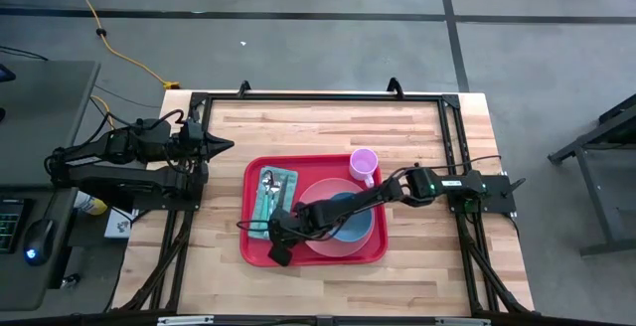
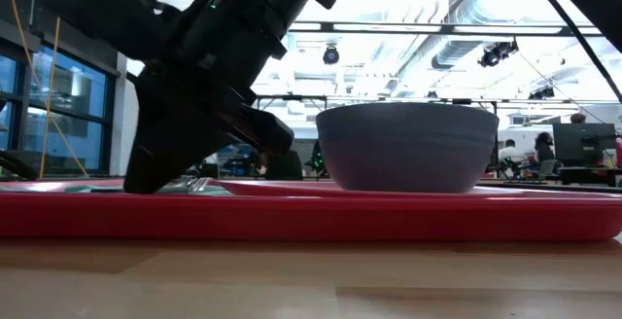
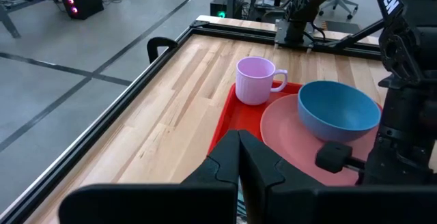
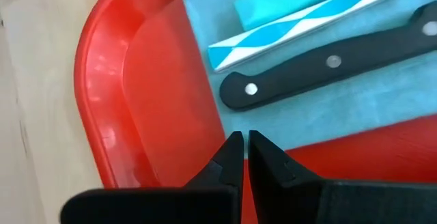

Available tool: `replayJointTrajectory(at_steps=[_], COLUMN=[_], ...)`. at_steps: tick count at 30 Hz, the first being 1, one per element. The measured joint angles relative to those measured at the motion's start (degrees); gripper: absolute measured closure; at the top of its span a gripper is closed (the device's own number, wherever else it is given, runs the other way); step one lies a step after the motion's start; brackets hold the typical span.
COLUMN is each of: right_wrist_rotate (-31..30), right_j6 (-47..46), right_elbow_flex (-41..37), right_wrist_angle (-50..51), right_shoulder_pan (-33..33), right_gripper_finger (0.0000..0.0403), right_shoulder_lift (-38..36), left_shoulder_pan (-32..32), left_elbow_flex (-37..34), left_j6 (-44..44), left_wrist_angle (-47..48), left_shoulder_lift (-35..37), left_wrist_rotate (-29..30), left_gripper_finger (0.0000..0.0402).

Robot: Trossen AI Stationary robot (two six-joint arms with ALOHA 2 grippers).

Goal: Set up tray
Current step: Adjust the blue napkin to align with the pink plate

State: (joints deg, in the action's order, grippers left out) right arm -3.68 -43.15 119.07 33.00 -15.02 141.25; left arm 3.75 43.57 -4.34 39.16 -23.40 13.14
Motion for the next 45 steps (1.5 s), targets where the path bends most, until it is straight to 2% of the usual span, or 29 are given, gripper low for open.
replayJointTrajectory(at_steps=[30, 45], right_wrist_rotate=[2.4, 4.2], right_j6=[1.3, 1.0], right_elbow_flex=[0.2, 0.3], right_wrist_angle=[-2.0, 3.0], right_shoulder_pan=[0.3, -1.7], right_gripper_finger=[0.0403, 0.0403], right_shoulder_lift=[1.6, 1.4], left_shoulder_pan=[0.0, 0.0], left_elbow_flex=[0.0, 0.0], left_j6=[0.0, 0.0], left_wrist_angle=[1.7, 1.5], left_shoulder_lift=[0.0, 0.0], left_wrist_rotate=[0.0, 0.0], left_gripper_finger=[0.0364, 0.0364])
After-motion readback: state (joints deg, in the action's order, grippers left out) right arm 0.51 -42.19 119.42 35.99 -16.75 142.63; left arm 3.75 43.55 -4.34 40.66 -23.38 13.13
